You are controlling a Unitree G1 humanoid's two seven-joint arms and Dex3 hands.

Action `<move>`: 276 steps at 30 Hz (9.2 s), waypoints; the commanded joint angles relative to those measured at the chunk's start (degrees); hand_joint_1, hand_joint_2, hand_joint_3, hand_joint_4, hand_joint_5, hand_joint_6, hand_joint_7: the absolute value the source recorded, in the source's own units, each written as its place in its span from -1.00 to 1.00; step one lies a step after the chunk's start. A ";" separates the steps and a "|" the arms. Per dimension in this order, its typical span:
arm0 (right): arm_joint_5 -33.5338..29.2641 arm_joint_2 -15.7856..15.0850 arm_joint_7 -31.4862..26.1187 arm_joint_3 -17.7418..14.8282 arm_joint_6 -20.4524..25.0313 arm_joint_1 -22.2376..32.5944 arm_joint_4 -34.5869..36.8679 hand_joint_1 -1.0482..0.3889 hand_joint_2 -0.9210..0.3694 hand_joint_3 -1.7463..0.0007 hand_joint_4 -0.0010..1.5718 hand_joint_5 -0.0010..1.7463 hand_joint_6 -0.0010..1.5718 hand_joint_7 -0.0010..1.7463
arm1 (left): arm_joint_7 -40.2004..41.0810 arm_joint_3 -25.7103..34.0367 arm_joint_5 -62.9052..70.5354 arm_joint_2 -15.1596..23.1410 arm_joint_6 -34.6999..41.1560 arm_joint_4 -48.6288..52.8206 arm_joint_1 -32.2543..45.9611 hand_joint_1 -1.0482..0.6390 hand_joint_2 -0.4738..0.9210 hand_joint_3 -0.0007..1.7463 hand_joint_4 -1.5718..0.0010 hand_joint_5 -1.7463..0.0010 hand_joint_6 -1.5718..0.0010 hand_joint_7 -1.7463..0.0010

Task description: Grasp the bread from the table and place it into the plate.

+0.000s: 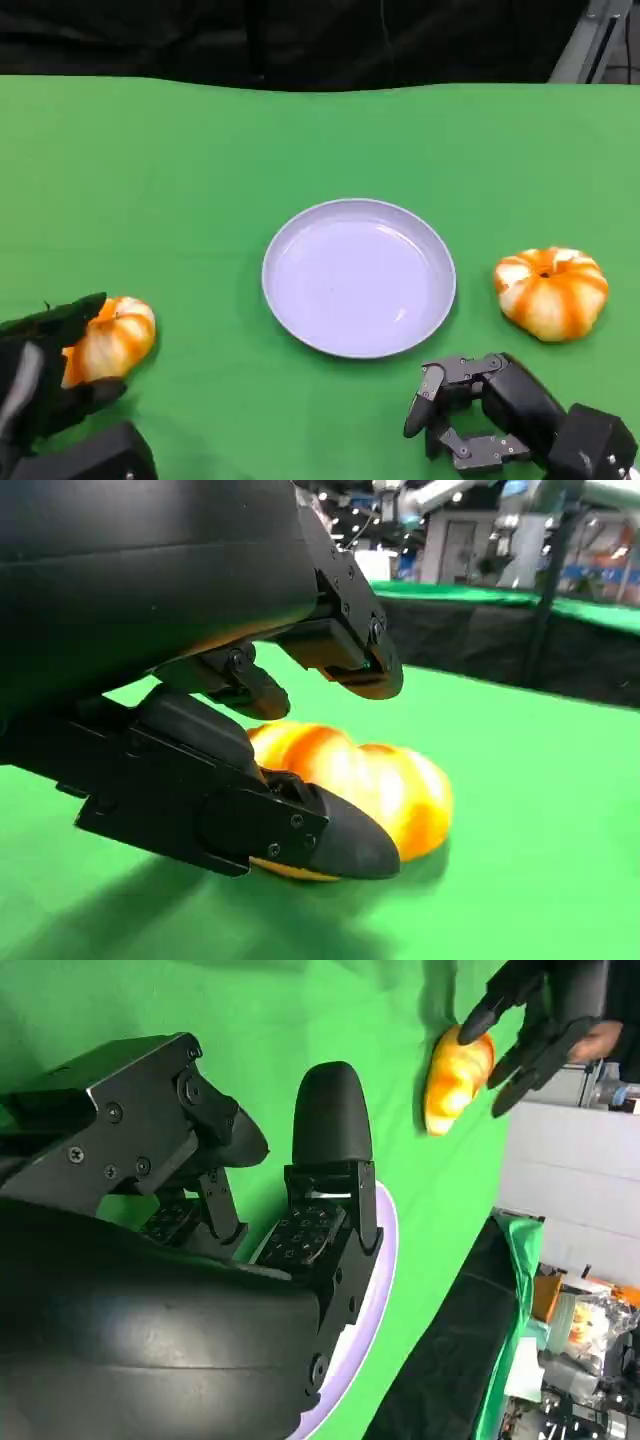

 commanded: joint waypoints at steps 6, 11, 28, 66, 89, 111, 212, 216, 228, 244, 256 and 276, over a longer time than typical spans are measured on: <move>-0.04 -0.61 -0.47 -0.20 -0.54 -0.31 -0.13 0.73 -0.47 -0.23 0.24 0.60 0.22 0.22 | 2.88 -2.62 -0.66 1.77 -0.60 9.00 -5.30 -0.76 1.00 -0.79 0.22 1.00 0.17 0.98; 0.15 -0.52 -0.40 -0.18 0.15 -0.09 -0.70 0.71 -0.47 -0.23 0.24 0.60 0.22 0.23 | 1.74 -3.53 -1.49 1.85 -0.87 11.96 -7.36 -0.75 1.00 -0.80 0.29 1.00 0.16 0.99; 0.04 -0.60 -0.65 0.00 0.02 -0.18 -0.42 0.70 -0.46 -0.23 0.24 0.60 0.21 0.23 | 1.05 -6.66 -1.13 2.67 -0.52 12.84 -8.97 -0.76 1.00 -0.88 0.37 0.99 0.17 0.99; -0.11 -0.69 -1.14 0.35 0.10 -0.23 -0.65 0.73 -0.49 -0.21 0.23 0.62 0.21 0.23 | -12.65 -8.96 -1.86 4.41 8.45 1.14 -6.46 0.08 0.83 -1.00 0.02 0.57 -0.32 0.96; 0.37 -0.65 -0.66 0.29 0.13 -0.24 -0.50 0.74 -0.51 -0.19 0.24 0.61 0.22 0.23 | -11.25 -8.25 -4.89 3.43 7.58 0.25 -5.51 0.15 0.82 -1.00 0.21 -1.00 0.41 -1.00; -0.19 -0.35 -1.28 0.53 0.35 -0.68 -0.21 0.76 -0.51 -0.20 0.24 0.62 0.22 0.23 | -12.99 -3.93 -3.05 6.53 8.82 -21.34 1.51 0.15 0.83 -1.00 0.33 -1.00 0.40 -0.93; -3.00 0.80 -4.48 1.39 0.27 -1.92 0.65 0.70 -0.48 -0.20 0.26 0.52 0.27 0.20 | -14.86 -14.65 3.04 -11.54 -6.23 -5.41 -25.51 0.11 0.92 -0.99 0.37 -1.00 0.39 -0.83; -3.87 0.75 -5.30 1.61 0.19 -2.14 0.87 0.71 -0.50 -0.16 0.26 0.53 0.26 0.20 | -15.00 -15.57 2.32 -12.40 -8.21 -0.36 -28.37 0.12 0.88 -1.00 0.39 -1.00 0.40 -0.83; -5.17 1.11 -6.63 1.78 -0.28 -2.82 1.46 0.67 -0.48 -0.12 0.26 0.57 0.26 0.17 | -14.36 -18.23 1.67 -16.01 -10.27 9.84 -35.59 0.11 0.91 -0.99 0.42 -1.00 0.34 -0.71; -4.93 1.61 -6.75 1.69 -1.05 -3.06 2.38 0.77 -0.48 -0.11 0.24 0.56 0.25 0.16 | -21.31 -17.09 -5.11 -20.31 -14.04 19.75 -39.69 0.07 0.87 -1.00 0.11 0.00 -0.25 0.78; -2.06 2.45 -3.89 0.49 -0.77 -2.74 2.90 0.78 -0.61 -0.01 0.27 0.54 0.25 0.16 | -22.33 -17.61 -5.66 -20.36 -13.32 22.58 -40.29 0.09 0.89 -1.00 0.02 0.25 -0.26 0.99; -2.22 2.10 -3.77 0.77 -0.13 -2.78 2.32 0.78 -0.60 -0.02 0.26 0.55 0.27 0.12 | -22.60 -19.97 -2.86 -19.63 -8.04 22.23 -41.30 -0.46 1.00 -0.72 0.08 1.00 0.13 1.00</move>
